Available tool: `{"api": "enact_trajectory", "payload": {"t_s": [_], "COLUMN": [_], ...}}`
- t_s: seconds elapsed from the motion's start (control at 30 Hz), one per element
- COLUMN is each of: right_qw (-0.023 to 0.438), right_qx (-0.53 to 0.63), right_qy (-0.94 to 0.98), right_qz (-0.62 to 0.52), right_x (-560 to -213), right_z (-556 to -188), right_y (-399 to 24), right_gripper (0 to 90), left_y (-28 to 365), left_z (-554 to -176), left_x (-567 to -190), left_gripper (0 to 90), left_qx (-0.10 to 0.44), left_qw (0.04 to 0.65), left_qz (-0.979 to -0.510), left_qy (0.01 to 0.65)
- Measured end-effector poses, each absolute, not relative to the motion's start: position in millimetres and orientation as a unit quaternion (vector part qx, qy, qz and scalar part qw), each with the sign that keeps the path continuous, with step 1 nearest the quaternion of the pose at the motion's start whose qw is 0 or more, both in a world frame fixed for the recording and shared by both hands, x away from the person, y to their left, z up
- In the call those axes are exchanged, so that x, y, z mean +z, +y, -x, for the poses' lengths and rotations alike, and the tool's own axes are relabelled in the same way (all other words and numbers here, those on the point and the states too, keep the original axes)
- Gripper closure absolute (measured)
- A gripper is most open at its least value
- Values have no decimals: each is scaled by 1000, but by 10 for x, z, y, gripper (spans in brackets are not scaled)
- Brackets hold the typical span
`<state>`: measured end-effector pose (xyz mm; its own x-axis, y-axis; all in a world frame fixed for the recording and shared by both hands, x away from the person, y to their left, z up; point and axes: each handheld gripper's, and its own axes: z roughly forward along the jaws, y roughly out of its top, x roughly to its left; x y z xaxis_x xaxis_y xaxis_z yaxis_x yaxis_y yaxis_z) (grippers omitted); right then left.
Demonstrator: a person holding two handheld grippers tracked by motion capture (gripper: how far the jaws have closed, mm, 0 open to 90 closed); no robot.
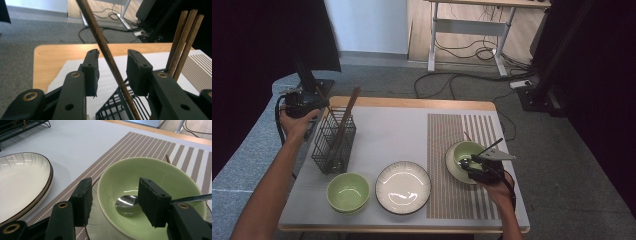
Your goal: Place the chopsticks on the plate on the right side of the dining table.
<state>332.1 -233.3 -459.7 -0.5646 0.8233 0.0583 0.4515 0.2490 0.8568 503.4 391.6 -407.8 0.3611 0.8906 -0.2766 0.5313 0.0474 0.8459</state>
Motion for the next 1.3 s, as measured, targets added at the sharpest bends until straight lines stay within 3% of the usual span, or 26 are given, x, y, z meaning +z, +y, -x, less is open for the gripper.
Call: {"api": "enact_trajectory", "payload": {"t_s": [0.27,0.53,1.3], "right_qw": [208,208,215], "right_qx": [446,445,444], "right_qy": [764,763,764], "right_qz": [-417,-419,-416], "right_x": [-4610,-4612,-4604], "right_z": [-3329,-3323,-3320], "right_y": [-2331,-2346,-2346], "right_gripper": [456,457,458], "left_y": [3869,3884,4011], "left_z": [-5104,-5090,-4967], "left_x": [-4122,-4132,-3938], "left_gripper": [642,756,808], "left_qx": [173,156,166], "left_qw": [478,487,535], "left_qz": [-666,-661,-635], "left_qy": [546,549,532]}}
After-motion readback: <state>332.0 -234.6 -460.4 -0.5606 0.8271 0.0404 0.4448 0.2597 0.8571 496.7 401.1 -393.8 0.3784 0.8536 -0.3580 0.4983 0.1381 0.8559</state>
